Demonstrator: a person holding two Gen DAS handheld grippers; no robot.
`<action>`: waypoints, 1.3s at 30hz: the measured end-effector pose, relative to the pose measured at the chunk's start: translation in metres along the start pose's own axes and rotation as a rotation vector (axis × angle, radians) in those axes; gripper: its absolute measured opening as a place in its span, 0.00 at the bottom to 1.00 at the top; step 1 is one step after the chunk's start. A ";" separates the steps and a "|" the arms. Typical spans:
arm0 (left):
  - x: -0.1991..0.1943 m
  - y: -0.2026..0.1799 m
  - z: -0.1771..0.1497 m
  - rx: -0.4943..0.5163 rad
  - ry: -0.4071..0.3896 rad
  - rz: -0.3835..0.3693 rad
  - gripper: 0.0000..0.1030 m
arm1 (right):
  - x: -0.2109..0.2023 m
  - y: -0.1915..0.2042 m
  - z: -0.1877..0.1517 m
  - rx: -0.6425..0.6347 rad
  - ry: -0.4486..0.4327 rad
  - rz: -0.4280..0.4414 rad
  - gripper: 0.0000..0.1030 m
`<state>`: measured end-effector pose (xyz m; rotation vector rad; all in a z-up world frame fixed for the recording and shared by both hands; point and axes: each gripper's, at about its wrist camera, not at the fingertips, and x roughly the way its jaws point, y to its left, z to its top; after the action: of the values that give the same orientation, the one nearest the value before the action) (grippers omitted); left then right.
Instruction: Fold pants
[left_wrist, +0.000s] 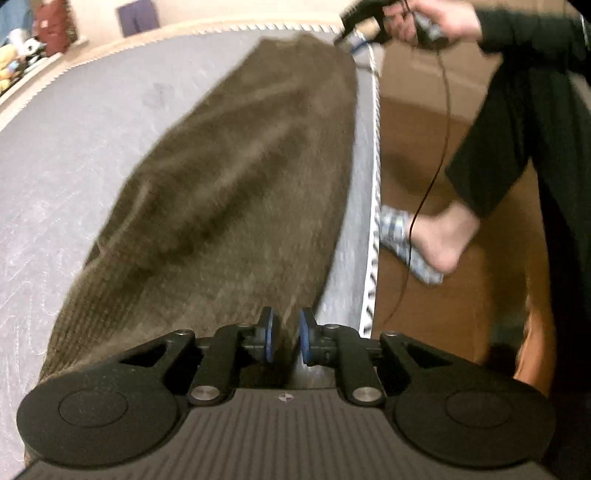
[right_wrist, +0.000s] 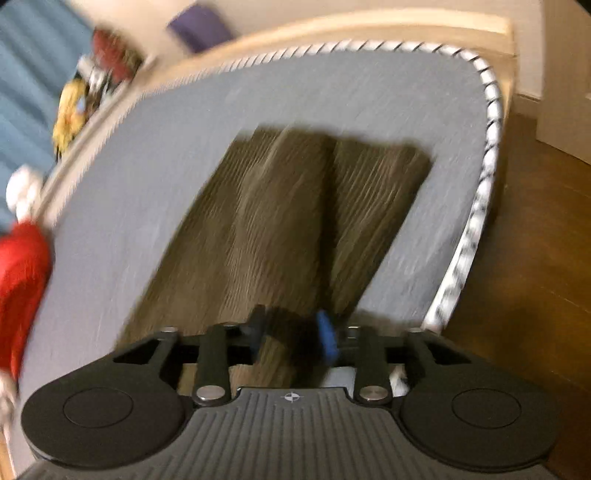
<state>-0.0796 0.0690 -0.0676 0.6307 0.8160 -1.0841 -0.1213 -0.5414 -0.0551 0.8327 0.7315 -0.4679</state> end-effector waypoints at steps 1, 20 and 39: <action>-0.003 0.002 0.002 -0.010 -0.019 0.000 0.18 | 0.001 -0.006 0.011 0.019 -0.028 0.006 0.42; 0.009 0.013 0.016 -0.015 -0.033 0.073 0.24 | 0.021 0.052 0.070 -0.265 -0.230 0.447 0.40; 0.016 0.010 0.009 -0.011 -0.024 0.083 0.28 | 0.083 0.040 0.068 -0.067 -0.039 0.164 0.11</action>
<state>-0.0644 0.0568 -0.0749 0.6355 0.7681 -1.0088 -0.0135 -0.5796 -0.0656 0.8114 0.6340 -0.3104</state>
